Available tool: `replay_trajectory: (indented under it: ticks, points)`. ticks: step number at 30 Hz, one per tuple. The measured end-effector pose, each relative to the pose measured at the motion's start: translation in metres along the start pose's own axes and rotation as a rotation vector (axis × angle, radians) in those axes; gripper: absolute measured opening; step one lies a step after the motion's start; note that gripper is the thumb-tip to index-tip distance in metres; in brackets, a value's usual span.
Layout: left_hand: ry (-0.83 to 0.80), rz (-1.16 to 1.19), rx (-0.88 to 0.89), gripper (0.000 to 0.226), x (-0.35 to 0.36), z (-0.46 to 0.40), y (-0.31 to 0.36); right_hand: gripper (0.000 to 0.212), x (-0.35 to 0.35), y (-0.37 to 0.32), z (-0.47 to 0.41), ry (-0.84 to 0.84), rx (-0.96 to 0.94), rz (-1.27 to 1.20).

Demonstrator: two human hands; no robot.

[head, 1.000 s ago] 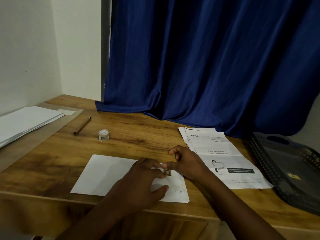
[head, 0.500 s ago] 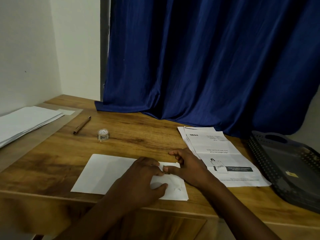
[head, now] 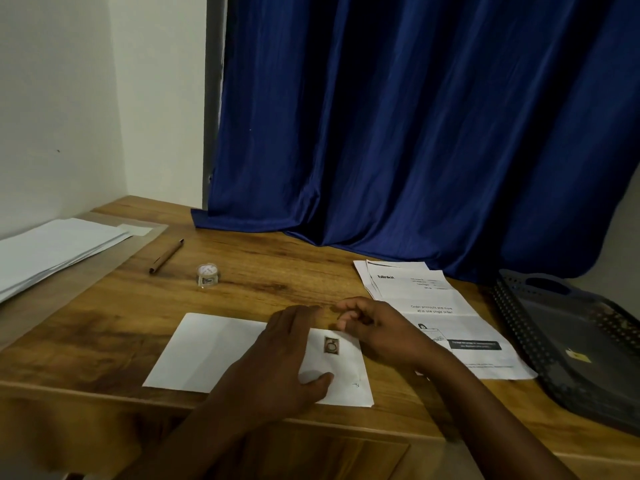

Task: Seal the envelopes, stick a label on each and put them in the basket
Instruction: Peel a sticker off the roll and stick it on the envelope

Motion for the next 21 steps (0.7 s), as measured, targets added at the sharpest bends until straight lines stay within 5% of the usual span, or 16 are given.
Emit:
replay_trajectory:
  ticks: [7, 10, 21]
  points:
    - [0.099, 0.000, 0.066, 0.104, 0.000, -0.001, -0.002, 0.010, 0.024, -0.030, -0.036, -0.110, -0.135, 0.262]
    - [0.128, -0.001, 0.093, 0.103, -0.001, 0.000, -0.001, 0.023, 0.030, -0.039, -0.048, -0.201, -0.140, 0.344]
    - [0.221, -0.101, 0.204, 0.097, -0.004, 0.004, 0.004, 0.012, 0.008, -0.057, -0.046, -0.435, -0.087, 0.163]
Point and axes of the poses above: each hand's wrist, its own z-axis away from the middle knuckle, its own x-axis out of the palm, y = z × x, the point moved 1 cm from there along -z, towards the middle knuckle, and after that the axes turned 12 degrees about -x, right-handed, at the moved point
